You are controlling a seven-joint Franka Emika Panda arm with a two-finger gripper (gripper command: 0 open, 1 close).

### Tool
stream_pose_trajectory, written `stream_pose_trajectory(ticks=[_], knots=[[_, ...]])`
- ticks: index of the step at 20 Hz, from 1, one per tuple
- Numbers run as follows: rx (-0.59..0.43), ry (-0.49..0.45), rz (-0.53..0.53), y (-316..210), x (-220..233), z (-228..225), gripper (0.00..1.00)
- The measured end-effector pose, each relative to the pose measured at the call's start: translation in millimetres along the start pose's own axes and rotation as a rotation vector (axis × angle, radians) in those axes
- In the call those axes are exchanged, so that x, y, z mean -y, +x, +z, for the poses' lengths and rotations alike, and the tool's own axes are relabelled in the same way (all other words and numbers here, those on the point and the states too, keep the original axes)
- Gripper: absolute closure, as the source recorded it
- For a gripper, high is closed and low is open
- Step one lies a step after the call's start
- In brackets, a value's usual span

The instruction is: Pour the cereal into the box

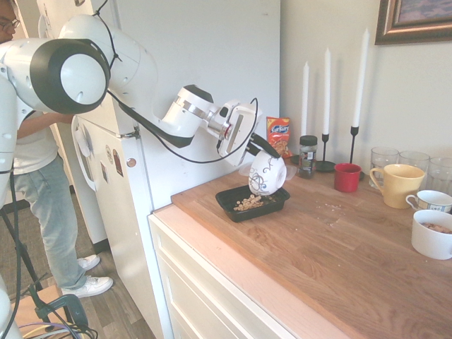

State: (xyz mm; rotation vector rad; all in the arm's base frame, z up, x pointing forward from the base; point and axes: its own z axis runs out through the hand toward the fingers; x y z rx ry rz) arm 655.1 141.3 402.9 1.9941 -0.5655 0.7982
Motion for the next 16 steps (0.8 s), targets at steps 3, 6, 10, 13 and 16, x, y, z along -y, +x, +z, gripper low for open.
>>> stream_pose_trajectory(ticks=[3, 6, 10, 13, 16], knots=[[-0.036, -0.013, -0.012, 1, 4, 1, 1.00], [-0.073, -0.025, -0.022, 2, 8, -1, 1.00], [-0.122, -0.034, -0.039, 2, 18, -5, 1.00], [-0.156, -0.045, -0.050, 1, 25, -3, 1.00], [-0.177, -0.065, -0.057, 2, 26, -1, 1.00]])
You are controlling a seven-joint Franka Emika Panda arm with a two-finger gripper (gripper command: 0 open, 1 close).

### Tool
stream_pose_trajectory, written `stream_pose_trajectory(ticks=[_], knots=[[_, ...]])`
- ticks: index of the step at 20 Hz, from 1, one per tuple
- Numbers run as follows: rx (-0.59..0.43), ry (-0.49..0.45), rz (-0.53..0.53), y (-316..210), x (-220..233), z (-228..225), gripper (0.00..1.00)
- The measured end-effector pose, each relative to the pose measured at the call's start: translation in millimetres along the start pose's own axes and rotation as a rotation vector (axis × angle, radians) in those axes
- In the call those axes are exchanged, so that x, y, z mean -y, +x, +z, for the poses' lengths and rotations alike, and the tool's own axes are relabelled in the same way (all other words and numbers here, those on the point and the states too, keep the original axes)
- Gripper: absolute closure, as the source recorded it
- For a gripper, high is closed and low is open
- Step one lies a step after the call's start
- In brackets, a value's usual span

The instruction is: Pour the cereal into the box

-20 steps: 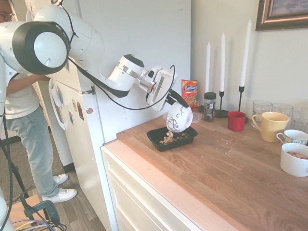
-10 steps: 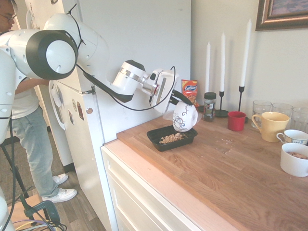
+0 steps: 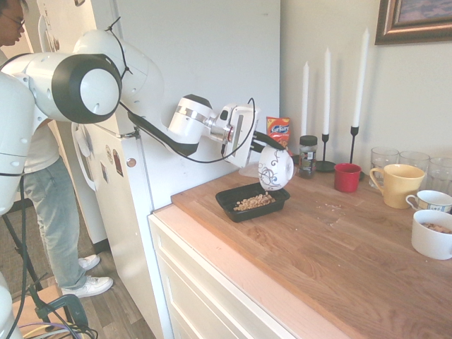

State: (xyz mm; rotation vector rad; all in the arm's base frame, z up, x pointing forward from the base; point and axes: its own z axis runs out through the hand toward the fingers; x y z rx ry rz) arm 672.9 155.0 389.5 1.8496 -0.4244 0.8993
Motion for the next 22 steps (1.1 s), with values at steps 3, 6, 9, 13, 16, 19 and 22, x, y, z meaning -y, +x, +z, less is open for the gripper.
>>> stream_pose_trajectory(ticks=[3, 6, 9, 13, 16, 19, 22], knots=[[-0.018, -0.014, -0.004, 1, -1, -2, 1.00], [-0.041, -0.021, -0.013, 0, 2, -4, 1.00], [-0.058, -0.027, -0.018, 1, 4, -7, 1.00], [-0.074, -0.027, -0.012, 9, 4, -13, 1.00], [-0.077, -0.023, -0.008, 11, 5, -19, 1.00], [-0.059, -0.018, 0.006, 14, 4, -22, 1.00], [0.051, 0.011, 0.055, 28, -5, -21, 1.00]])
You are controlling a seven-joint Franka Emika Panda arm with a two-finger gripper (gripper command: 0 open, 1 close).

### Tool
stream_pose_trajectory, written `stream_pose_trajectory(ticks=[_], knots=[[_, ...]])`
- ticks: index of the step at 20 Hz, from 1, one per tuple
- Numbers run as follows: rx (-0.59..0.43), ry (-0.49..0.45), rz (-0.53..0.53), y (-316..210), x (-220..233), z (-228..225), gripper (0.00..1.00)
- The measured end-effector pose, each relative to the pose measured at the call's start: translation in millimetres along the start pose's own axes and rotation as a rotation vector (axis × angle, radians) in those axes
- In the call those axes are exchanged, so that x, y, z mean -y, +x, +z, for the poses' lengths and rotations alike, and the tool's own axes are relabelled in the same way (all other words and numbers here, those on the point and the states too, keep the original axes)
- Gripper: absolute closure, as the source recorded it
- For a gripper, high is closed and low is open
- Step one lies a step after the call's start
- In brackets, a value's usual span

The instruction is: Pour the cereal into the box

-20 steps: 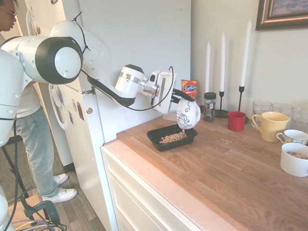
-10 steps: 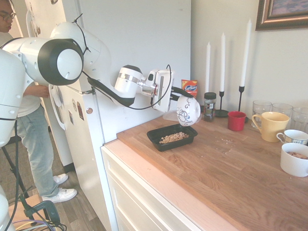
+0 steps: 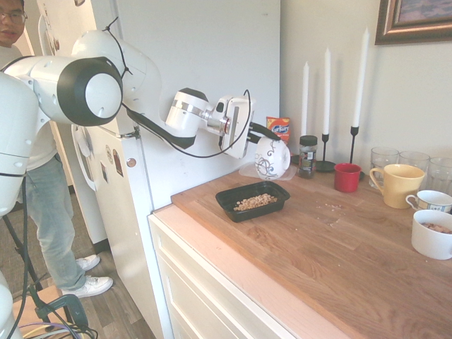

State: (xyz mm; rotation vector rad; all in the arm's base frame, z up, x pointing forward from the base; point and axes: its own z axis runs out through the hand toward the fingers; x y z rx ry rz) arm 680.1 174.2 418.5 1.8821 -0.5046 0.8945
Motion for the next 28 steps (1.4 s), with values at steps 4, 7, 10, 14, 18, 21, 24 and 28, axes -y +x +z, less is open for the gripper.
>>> stream_pose_trajectory(ticks=[4, 7, 10, 14, 18, 21, 24, 28], knots=[[0.215, 0.065, 0.107, 47, -32, 14, 1.00], [0.373, 0.121, 0.189, 75, -61, 40, 1.00], [0.553, 0.200, 0.248, 86, -81, 75, 1.00], [0.769, 0.306, 0.321, 85, -102, 126, 1.00], [0.957, 0.423, 0.401, 82, -134, 183, 1.00], [1.050, 0.477, 0.454, 67, -149, 228, 1.00], [1.125, 0.527, 0.494, 50, -157, 256, 1.00], [1.177, 0.567, 0.555, 35, -180, 290, 1.00]])
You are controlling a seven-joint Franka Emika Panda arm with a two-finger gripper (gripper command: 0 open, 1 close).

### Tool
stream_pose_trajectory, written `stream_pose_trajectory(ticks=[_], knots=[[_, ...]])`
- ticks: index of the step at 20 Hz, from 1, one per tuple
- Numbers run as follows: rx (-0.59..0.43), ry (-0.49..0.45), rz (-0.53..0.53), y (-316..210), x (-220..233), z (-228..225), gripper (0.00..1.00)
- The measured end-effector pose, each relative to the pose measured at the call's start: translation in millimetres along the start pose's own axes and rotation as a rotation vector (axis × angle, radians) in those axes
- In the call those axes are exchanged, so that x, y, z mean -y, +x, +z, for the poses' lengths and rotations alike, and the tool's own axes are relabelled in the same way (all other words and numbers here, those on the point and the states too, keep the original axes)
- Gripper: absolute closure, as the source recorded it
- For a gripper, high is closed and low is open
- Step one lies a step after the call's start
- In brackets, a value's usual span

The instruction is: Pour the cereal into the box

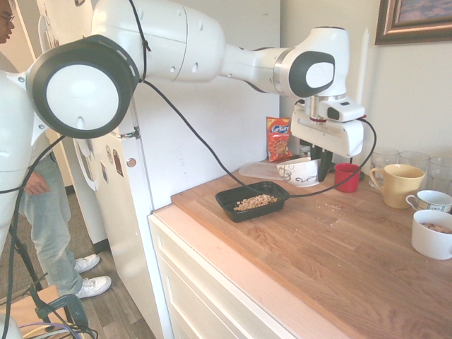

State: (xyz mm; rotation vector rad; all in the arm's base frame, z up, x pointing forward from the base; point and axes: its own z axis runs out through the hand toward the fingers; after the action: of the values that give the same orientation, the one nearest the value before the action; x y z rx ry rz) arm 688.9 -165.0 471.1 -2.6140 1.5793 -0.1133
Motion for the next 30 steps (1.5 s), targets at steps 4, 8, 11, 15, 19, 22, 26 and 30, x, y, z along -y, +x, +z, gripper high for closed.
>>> stream_pose_trajectory(ticks=[4, 8, 11, 15, 19, 22, 26, 30], knots=[[0.017, 0.028, 0.030, 24, -28, 11, 1.00], [0.047, 0.056, 0.053, 36, -44, 26, 1.00], [0.064, 0.076, 0.064, 48, -57, 39, 1.00], [0.074, 0.128, 0.054, 68, -73, 64, 1.00], [0.109, 0.162, 0.062, 87, -92, 97, 1.00], [0.131, 0.172, 0.070, 92, -97, 115, 1.00], [0.145, 0.185, 0.074, 92, -96, 133, 0.00], [0.140, 0.191, 0.072, 92, -94, 134, 0.00]])
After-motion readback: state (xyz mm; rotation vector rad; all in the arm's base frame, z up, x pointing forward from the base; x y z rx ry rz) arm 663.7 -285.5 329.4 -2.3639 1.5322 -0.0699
